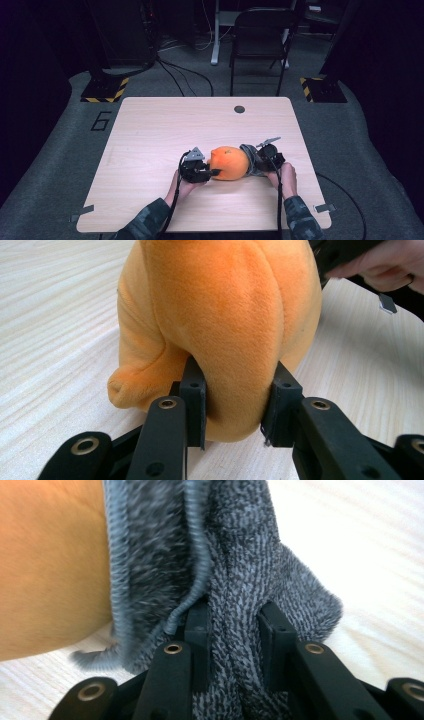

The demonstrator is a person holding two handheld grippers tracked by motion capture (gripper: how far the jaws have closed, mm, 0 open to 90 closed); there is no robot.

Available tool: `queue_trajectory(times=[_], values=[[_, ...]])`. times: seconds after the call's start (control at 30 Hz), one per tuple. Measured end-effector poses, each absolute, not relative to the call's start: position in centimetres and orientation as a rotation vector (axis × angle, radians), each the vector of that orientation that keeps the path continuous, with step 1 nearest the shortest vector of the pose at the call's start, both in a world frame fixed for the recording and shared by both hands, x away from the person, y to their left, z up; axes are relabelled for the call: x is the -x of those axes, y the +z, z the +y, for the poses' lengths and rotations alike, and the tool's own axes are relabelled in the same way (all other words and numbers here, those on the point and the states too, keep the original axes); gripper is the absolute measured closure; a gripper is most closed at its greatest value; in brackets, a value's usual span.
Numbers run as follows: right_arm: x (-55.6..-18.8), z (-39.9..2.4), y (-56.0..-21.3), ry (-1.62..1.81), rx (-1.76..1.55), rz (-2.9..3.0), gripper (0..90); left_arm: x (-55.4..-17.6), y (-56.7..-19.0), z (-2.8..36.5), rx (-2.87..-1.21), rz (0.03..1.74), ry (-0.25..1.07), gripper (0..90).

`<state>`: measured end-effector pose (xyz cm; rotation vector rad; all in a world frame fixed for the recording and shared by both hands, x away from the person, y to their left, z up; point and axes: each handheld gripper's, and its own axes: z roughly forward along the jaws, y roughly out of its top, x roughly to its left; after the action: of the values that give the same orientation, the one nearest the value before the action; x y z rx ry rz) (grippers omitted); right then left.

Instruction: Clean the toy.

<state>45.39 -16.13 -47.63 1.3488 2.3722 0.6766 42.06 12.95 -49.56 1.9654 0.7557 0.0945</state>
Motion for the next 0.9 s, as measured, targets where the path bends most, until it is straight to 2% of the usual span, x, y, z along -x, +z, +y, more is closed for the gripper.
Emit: queue_trajectory(times=[0.3, 0.47, 0.63, 0.9], values=[[-43.5, -16.9, -42.0, 0.947, -1.304, 2.261, 71.1, -42.0, -49.5, 12.9, -1.964, 0.758, 0.107, 67.8], [-41.3, -14.4, -38.9, 1.093, -1.154, 2.281, 71.0, -42.0, -49.5, 12.9, -1.961, 0.758, 0.114, 67.6], [-40.4, -12.4, -38.5, 1.119, -1.082, 2.318, 71.0, -42.0, -49.5, 12.9, -1.963, 0.755, 0.116, 67.3], [-40.3, -10.0, -40.2, 1.042, -1.039, 2.379, 70.7, -42.1, -49.5, 12.9, -1.959, 0.757, 0.121, 67.1]])
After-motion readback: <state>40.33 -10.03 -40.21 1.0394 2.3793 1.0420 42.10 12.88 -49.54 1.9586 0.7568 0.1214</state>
